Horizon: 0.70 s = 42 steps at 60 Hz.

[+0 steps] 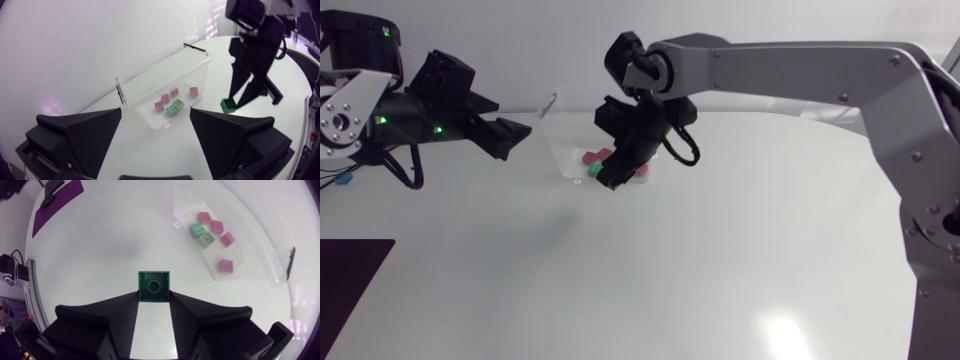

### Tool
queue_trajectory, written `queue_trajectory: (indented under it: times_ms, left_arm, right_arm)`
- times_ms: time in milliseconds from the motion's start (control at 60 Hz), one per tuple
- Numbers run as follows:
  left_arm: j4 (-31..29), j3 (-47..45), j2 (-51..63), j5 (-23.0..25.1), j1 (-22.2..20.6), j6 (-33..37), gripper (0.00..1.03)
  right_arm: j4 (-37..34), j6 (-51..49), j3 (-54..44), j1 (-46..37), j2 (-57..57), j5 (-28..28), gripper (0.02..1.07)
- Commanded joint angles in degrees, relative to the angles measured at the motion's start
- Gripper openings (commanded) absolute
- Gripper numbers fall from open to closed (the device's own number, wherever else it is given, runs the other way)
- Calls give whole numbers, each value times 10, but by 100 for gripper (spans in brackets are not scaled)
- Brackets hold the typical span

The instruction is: Place the duplo bricks in the container

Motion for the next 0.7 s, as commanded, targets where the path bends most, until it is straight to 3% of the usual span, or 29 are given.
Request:
queue_trajectory:
  times_ms: [0, 683]
  left_arm:
    - [13, -39, -20, 3, 3, 4, 95]
    - [42, -121, -50, 3, 15, 6, 97]
  right_arm:
    - [-9, 24, 39, -14, -6, -1, 31]
    - [-95, 84, 380, -78, 173, 4, 31]
